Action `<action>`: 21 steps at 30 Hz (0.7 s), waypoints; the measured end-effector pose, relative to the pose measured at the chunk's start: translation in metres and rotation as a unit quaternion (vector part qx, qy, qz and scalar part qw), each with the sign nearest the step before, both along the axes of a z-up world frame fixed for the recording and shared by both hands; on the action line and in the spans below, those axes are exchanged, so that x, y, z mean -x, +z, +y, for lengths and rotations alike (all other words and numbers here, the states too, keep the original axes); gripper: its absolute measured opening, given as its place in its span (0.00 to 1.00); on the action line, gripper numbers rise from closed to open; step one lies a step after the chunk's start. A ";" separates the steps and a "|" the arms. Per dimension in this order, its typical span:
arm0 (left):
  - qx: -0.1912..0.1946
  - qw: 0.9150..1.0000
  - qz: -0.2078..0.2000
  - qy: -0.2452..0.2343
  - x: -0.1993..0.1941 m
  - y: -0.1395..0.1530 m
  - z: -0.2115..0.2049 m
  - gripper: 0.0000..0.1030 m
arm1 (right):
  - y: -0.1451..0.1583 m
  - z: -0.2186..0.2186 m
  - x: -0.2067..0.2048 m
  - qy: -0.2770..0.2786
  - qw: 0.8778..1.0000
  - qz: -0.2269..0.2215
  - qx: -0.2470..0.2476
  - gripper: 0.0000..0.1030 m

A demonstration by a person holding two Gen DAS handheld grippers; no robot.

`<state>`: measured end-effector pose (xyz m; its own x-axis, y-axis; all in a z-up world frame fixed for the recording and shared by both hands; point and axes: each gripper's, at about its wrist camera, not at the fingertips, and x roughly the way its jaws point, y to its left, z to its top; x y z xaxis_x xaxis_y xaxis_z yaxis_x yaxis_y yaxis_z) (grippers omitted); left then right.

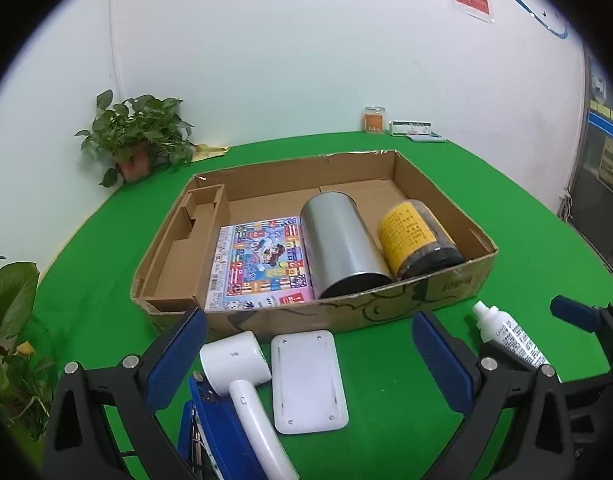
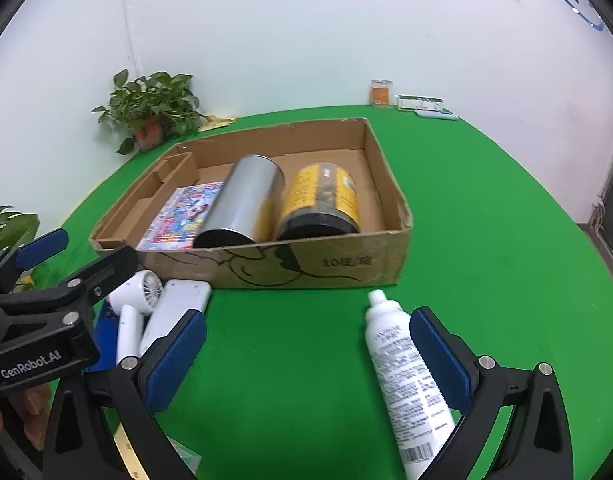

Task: Organize rigid objects
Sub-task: 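Open both grippers and withdraw them from the jar, then reach both grippers to the white spray bottle and grasp it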

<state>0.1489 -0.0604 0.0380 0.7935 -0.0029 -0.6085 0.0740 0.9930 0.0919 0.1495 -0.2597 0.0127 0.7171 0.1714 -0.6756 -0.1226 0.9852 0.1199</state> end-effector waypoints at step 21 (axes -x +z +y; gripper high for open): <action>0.070 0.992 0.091 -0.055 -0.018 -0.026 -0.016 0.99 | -0.079 -0.081 0.002 -0.011 0.993 0.117 0.004 0.44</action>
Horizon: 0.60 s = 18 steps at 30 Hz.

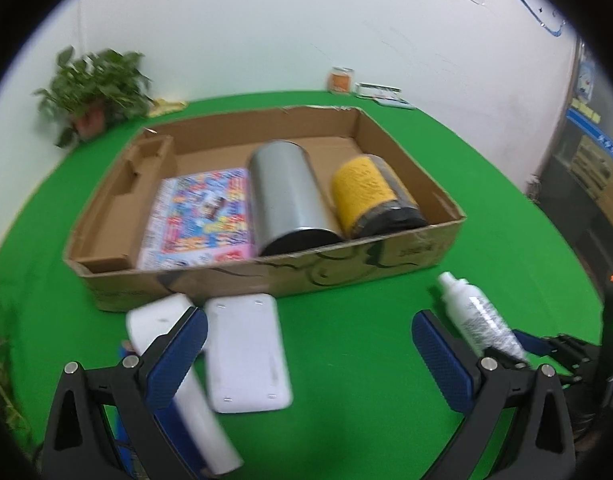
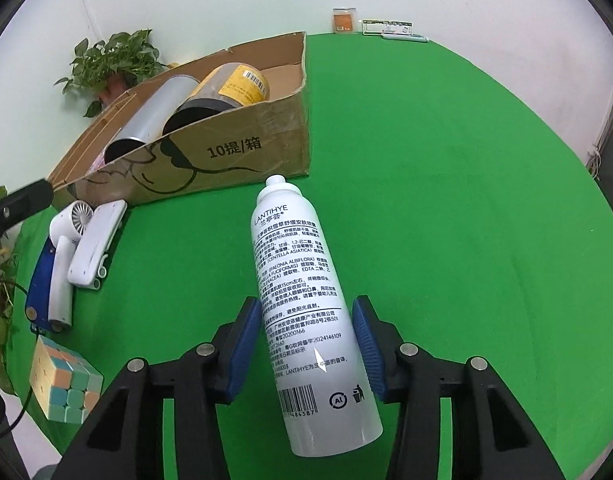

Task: Organize rigid objects
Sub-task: 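Reach both grippers to the white spray bottle and grasp it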

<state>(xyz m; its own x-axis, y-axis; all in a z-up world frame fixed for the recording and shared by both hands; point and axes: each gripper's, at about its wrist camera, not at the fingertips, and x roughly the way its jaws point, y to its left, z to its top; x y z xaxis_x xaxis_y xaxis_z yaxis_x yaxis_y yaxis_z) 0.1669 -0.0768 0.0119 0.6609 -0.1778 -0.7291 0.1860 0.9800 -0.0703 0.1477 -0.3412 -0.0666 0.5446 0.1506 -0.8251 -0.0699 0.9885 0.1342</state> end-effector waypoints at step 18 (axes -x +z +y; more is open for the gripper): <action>0.185 0.947 0.236 -0.116 -0.039 -0.071 -0.044 0.95 | 0.004 0.026 0.015 0.061 0.985 0.046 -0.156 0.68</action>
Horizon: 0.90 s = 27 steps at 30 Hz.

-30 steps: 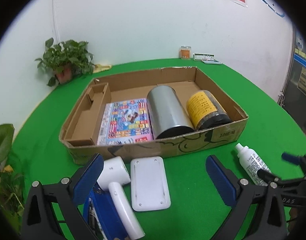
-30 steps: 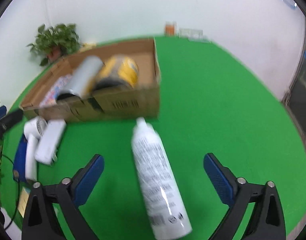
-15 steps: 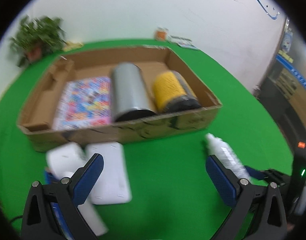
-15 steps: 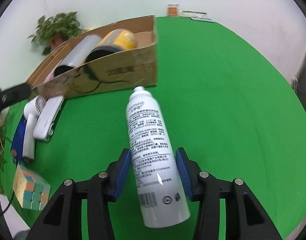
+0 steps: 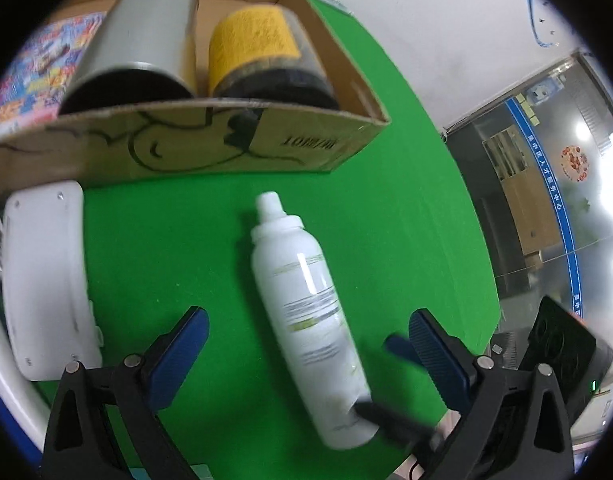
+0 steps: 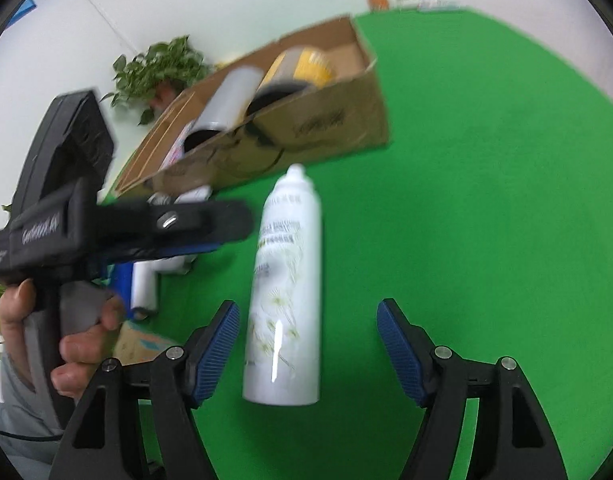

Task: Organize rigid objects
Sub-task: 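Reach both grippers to the white spray bottle and grasp it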

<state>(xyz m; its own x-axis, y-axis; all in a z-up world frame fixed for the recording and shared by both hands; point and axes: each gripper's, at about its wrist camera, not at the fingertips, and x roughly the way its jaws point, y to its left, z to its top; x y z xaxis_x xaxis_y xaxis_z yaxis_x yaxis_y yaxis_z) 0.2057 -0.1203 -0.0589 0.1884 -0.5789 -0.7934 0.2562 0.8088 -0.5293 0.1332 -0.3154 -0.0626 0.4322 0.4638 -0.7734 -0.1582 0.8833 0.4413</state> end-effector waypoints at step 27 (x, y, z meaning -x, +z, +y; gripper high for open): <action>0.008 0.995 -0.097 -0.007 -0.035 0.092 -0.017 0.43 | 0.053 0.052 -0.040 0.025 0.995 -0.077 0.058 0.43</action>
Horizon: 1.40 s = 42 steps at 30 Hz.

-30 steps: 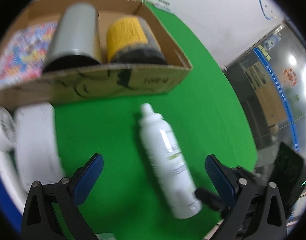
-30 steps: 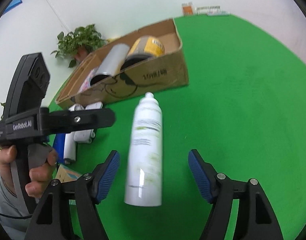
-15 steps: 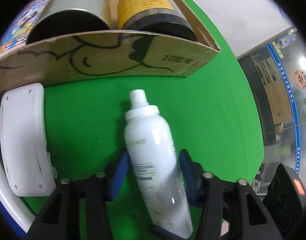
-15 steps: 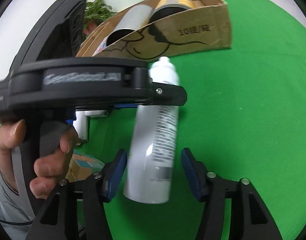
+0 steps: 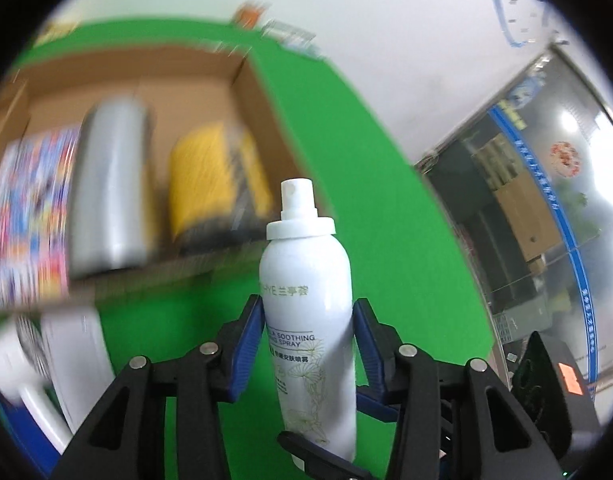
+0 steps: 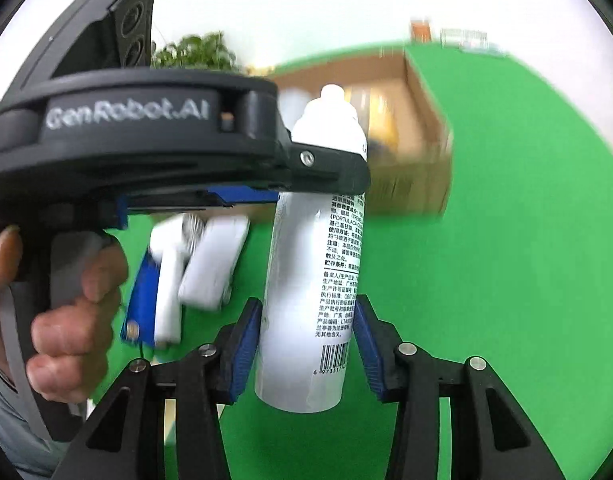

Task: Organize rigid objects
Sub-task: 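Carry the white spray bottle upright into the box beside the jar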

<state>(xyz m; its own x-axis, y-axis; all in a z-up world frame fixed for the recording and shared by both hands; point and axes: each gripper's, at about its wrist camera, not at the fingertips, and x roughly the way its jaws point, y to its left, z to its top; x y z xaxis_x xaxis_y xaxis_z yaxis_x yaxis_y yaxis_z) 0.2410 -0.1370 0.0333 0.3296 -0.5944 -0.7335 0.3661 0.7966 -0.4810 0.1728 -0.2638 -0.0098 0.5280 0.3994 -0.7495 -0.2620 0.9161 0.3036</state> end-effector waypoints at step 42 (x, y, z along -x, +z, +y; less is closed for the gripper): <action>-0.024 0.999 0.029 -0.025 -0.130 -0.008 -0.022 0.41 | -0.019 -0.034 -0.179 -0.028 0.993 0.041 0.107 0.34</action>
<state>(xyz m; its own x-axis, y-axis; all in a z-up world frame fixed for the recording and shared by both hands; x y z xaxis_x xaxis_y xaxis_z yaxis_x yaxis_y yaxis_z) 0.3708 -0.1593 0.0257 0.2556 -0.5725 -0.7790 0.3788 0.8007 -0.4642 0.3516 -0.2982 -0.0287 0.4782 0.1970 -0.8559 -0.1904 0.9746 0.1180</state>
